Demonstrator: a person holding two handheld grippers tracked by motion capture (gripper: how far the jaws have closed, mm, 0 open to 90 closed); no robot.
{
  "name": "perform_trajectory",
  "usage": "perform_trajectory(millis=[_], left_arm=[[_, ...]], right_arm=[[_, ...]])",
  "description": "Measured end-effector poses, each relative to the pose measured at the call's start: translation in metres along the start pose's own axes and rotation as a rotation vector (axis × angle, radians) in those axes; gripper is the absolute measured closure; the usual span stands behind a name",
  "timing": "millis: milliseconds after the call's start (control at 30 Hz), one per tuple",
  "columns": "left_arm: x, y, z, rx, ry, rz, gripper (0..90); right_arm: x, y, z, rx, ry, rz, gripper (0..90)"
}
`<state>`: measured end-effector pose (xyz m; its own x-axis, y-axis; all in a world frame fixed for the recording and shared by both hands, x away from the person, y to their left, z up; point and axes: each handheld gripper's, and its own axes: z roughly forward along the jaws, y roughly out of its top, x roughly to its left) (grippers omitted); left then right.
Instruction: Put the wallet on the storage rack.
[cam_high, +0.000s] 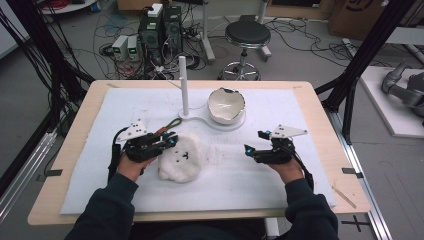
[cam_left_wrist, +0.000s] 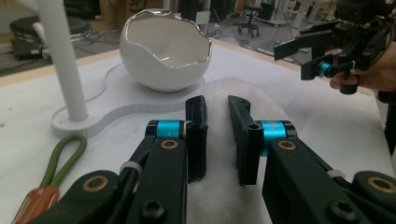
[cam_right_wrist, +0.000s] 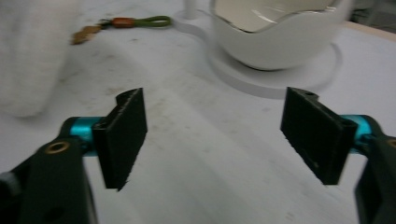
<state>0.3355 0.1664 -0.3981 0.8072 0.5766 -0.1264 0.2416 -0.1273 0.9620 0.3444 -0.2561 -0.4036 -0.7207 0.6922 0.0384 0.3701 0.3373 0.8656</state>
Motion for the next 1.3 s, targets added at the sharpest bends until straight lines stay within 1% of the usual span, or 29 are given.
perform_trajectory(millis=[33,67,100,133,267,400,500,567,600,633,667,700,733,767,800,833,867,933,967,1000,1033,1067,1100,1133,1167,1200,1233,1267,1300], left_arm=[[-0.003,0.001,0.004,0.001,-0.007,0.019,77.5],[-0.005,0.001,0.006,0.001,-0.015,0.023,77.6],[-0.008,0.002,0.01,0.004,-0.026,0.029,77.5],[-0.01,0.002,0.013,0.006,-0.036,0.033,77.5],[-0.017,0.002,0.02,0.007,-0.06,0.047,77.5],[-0.021,0.002,0.025,0.008,-0.077,0.054,77.5],[-0.022,0.001,0.028,0.014,-0.087,0.057,77.4],[-0.022,0.001,0.029,0.011,-0.096,0.054,77.5],[-0.023,0.001,0.029,0.012,-0.1,0.055,77.4],[-0.023,0.001,0.029,0.012,-0.1,0.055,77.5],[-0.023,0.001,0.03,0.018,-0.101,0.058,77.3],[-0.023,0.0,0.03,0.022,-0.101,0.058,77.1],[-0.022,0.0,0.03,0.016,-0.108,0.043,75.6],[-0.021,0.0,0.03,0.009,-0.104,0.03,72.5],[-0.02,0.0,0.029,0.01,-0.097,0.019,65.5],[-0.017,0.0,0.028,0.019,-0.088,-0.007,58.5],[-0.015,0.0,0.027,0.026,-0.086,-0.022,52.4],[-0.009,-0.004,0.023,0.046,-0.075,-0.054,46.5],[-0.009,-0.004,0.023,0.046,-0.075,-0.054,45.4],[-0.005,-0.008,0.021,0.068,-0.08,-0.076,44.0],[-0.003,-0.01,0.021,0.08,-0.088,-0.086,43.5],[-0.003,-0.01,0.021,0.08,-0.088,-0.086,43.4],[-0.003,-0.011,0.022,0.085,-0.095,-0.091,43.4],[-0.003,-0.014,0.026,0.106,-0.117,-0.103,43.2],[-0.003,-0.014,0.026,0.106,-0.117,-0.103,43.1],[-0.004,-0.018,0.031,0.136,-0.129,-0.109,42.9],[-0.005,-0.022,0.034,0.151,-0.134,-0.111,43.0],[-0.006,-0.023,0.036,0.159,-0.136,-0.105,45.3],[-0.007,-0.023,0.036,0.168,-0.127,-0.078,52.5]], right_arm=[[0.004,0.002,0.003,0.002,0.022,-0.002,25.6],[0.009,0.004,0.008,0.002,0.057,-0.013,25.6],[0.013,0.005,0.011,0.003,0.074,-0.016,25.7],[0.019,0.008,0.017,0.009,0.108,-0.025,26.1],[0.037,0.016,0.036,0.017,0.21,-0.042,30.5],[0.052,0.021,0.052,0.035,0.296,-0.055,33.0],[0.061,0.024,0.059,0.038,0.331,-0.085,38.4],[0.066,0.024,0.065,0.058,0.359,-0.111,44.0],[0.068,0.024,0.067,0.067,0.368,-0.119,50.4],[0.069,0.024,0.068,0.074,0.373,-0.129,58.2],[0.071,0.024,0.069,0.091,0.365,-0.154,67.8],[0.072,0.025,0.069,0.101,0.356,-0.164,72.5],[0.071,0.025,0.068,0.102,0.363,-0.173,75.9],[0.071,0.025,0.067,0.098,0.364,-0.181,76.8],[0.07,0.026,0.065,0.09,0.346,-0.202,77.3],[0.07,0.026,0.064,0.084,0.333,-0.209,77.5],[0.069,0.027,0.062,0.076,0.318,-0.22,77.6],[0.066,0.028,0.057,0.051,0.288,-0.217,77.8],[0.066,0.028,0.057,0.051,0.288,-0.217,77.8],[0.061,0.029,0.052,0.018,0.261,-0.203,78.0],[0.06,0.029,0.051,0.01,0.256,-0.197,78.1],[0.06,0.029,0.051,0.01,0.256,-0.197,78.1],[0.058,0.03,0.048,-0.005,0.245,-0.187,78.3],[0.057,0.03,0.047,-0.014,0.24,-0.184,78.3],[0.056,0.03,0.046,-0.024,0.234,-0.181,78.3],[0.056,0.03,0.045,-0.035,0.232,-0.178,78.3],[0.056,0.031,0.045,-0.041,0.235,-0.175,78.3],[0.057,0.031,0.044,-0.049,0.238,-0.173,78.3],[0.057,0.031,0.044,-0.049,0.236,-0.178,78.3]])
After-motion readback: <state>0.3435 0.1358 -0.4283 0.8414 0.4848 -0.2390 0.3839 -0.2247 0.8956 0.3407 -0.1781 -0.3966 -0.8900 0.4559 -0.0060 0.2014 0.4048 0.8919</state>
